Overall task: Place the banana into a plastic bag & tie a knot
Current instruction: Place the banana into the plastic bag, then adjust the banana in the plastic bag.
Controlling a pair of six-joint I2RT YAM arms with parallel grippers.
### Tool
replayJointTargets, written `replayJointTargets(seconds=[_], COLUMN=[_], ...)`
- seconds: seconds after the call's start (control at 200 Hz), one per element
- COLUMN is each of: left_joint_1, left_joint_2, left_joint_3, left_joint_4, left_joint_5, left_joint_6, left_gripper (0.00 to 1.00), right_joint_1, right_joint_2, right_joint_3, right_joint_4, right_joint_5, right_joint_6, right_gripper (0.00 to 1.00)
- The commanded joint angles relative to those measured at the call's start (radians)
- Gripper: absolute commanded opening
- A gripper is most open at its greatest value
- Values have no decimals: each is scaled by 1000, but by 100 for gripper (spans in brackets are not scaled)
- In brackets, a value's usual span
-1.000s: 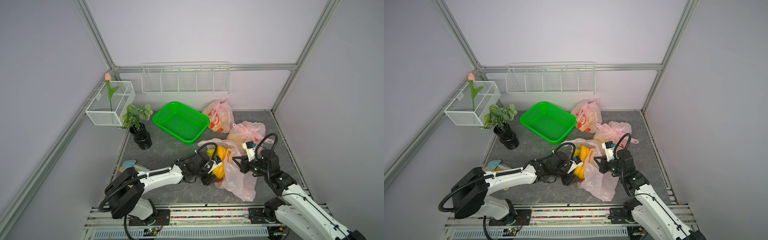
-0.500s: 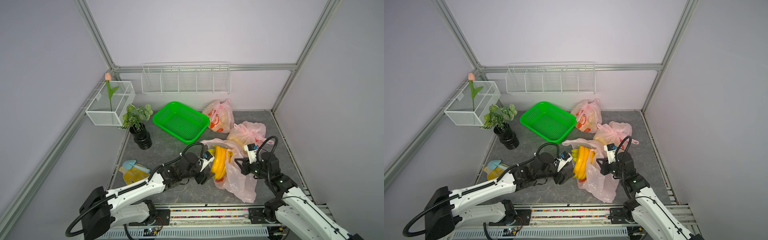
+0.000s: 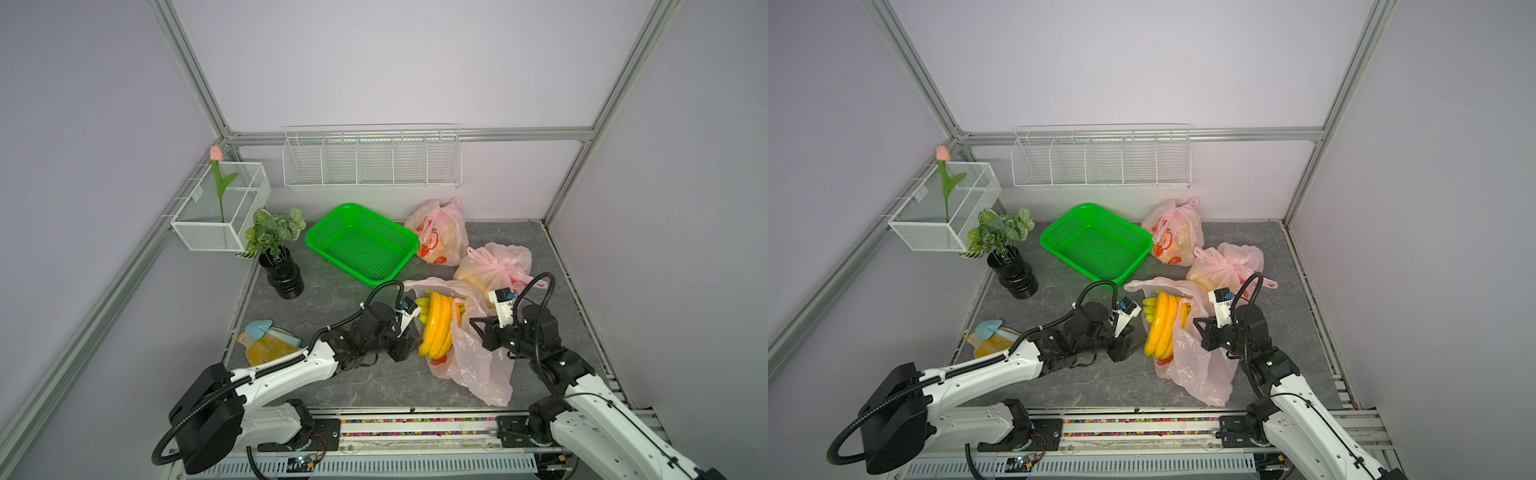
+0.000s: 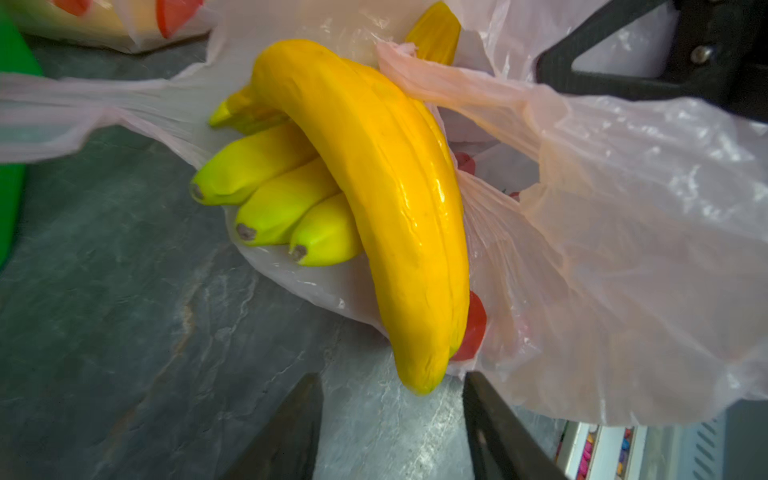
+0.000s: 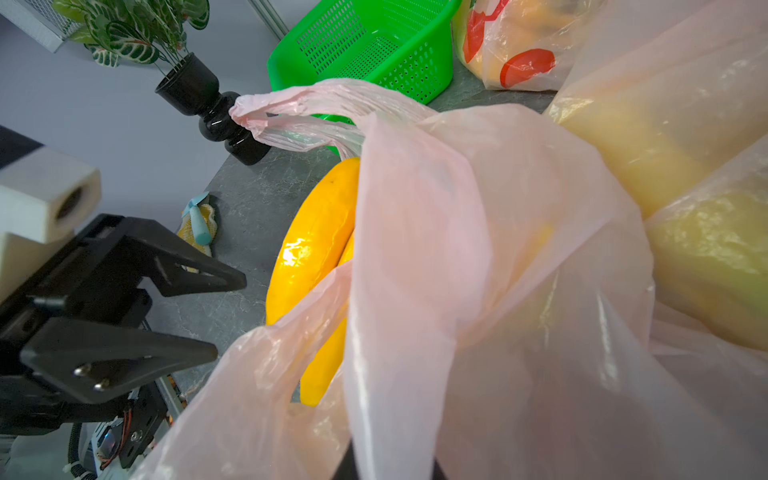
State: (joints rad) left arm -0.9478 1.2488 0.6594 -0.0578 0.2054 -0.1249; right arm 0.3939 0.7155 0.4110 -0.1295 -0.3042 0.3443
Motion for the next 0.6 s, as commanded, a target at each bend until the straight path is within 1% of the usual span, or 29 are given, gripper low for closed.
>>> replayJointTargets(seconds=[0.0,0.055,0.145,0.265,0.36,0.435,0.48,0.595], left_joint_1=[-13,-12,-12,-11,-9,-2,0,-2], left_joint_2=[19,39,81,165,239,300,338,417], left_joint_3=[25,43,77,147,211,262,296,363], left_joint_4=[133,153,170,156,136,126,113,85], left_joint_5=[69,61,17,-60,-73,-66,-54,22], left_joint_6=[-39,-41,-45,-56,-35,-29,-23,10], left_gripper=[57,58,61,59,56,51,47,38], right_joint_1=[-4,-4,-4,-4,-3,-3,0,8], right_joint_2=[15,22,29,36,47,65,73,91], right_joint_3=[-22,-20,-22,-23,-23,-17,-16,-6], right_joint_4=[16,19,20,29,44,58,68,83], right_joint_5=[-13,-20,-21,-33,-60,-94,-113,-137], right_joint_6=[9,6,3,2,6,7,7,7], right_gripper=[7,7,7,7,7,8,7,7])
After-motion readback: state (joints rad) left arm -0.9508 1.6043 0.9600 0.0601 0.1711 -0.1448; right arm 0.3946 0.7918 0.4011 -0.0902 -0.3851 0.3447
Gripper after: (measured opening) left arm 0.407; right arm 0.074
